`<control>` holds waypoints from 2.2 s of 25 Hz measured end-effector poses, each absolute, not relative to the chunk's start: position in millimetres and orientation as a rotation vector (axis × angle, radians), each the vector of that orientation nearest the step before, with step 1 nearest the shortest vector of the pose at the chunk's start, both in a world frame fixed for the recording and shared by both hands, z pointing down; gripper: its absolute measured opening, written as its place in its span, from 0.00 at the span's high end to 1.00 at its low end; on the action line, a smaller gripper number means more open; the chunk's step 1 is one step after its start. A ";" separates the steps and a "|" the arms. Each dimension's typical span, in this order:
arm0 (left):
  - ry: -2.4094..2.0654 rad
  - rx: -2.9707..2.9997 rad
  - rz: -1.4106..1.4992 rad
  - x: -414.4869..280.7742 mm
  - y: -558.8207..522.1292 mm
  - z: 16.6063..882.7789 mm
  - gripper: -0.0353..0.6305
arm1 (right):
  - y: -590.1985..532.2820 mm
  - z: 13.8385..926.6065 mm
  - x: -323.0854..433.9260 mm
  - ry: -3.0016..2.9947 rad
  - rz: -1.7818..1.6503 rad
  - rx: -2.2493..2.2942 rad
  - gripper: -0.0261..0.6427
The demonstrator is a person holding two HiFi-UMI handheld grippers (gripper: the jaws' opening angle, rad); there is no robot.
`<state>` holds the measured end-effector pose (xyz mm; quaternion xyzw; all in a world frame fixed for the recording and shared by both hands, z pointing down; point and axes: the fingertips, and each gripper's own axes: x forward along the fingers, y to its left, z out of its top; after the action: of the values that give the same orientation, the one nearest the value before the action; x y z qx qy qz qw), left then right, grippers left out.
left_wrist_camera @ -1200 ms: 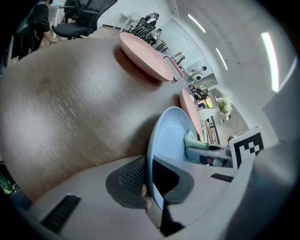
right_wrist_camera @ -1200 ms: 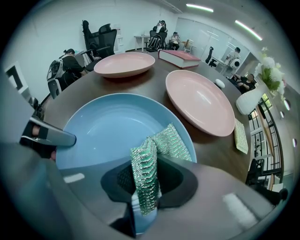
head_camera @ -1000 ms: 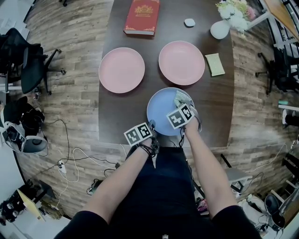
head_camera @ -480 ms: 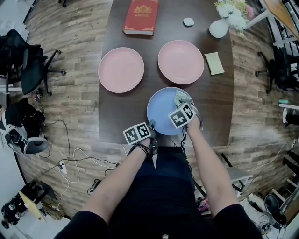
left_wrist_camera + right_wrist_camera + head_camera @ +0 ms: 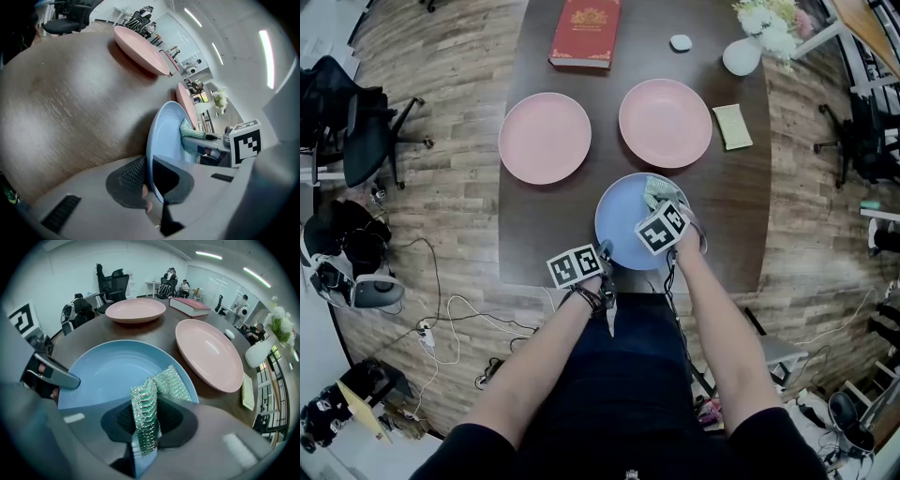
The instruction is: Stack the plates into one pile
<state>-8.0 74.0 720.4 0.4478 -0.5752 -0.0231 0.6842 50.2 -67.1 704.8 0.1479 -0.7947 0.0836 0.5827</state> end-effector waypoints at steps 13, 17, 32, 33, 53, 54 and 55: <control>-1.280 1.009 -0.042 -6.6 76.6 719.7 0.93 | -52.1 705.6 13.5 -1.915 0.051 0.191 0.84; -1.280 1.005 -0.042 -7.2 76.4 720.3 0.92 | -46.9 705.9 4.0 -1.921 0.018 0.148 0.84; -1.273 0.994 -0.044 -5.3 78.0 720.4 0.92 | -13.6 704.5 -20.0 -1.950 -0.005 0.034 0.84; -1.273 0.991 -0.045 -5.4 78.2 720.3 0.92 | -12.9 704.3 -20.4 -1.950 -0.003 0.032 0.84; -1.304 0.943 -0.091 -8.7 79.4 720.0 0.93 | -24.3 703.9 -16.2 -1.939 0.048 0.108 0.84; -1.305 0.942 -0.093 -8.7 79.4 719.8 0.93 | -25.7 703.1 -15.8 -1.939 0.054 0.115 0.84; -1.306 0.941 -0.094 -8.8 79.2 719.7 0.93 | -27.3 702.1 -15.8 -1.940 0.058 0.121 0.84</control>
<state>-8.8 79.2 719.7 0.4210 -0.5847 -0.0421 0.6922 -15.8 -27.3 702.1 0.0514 -0.8242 0.0247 0.5635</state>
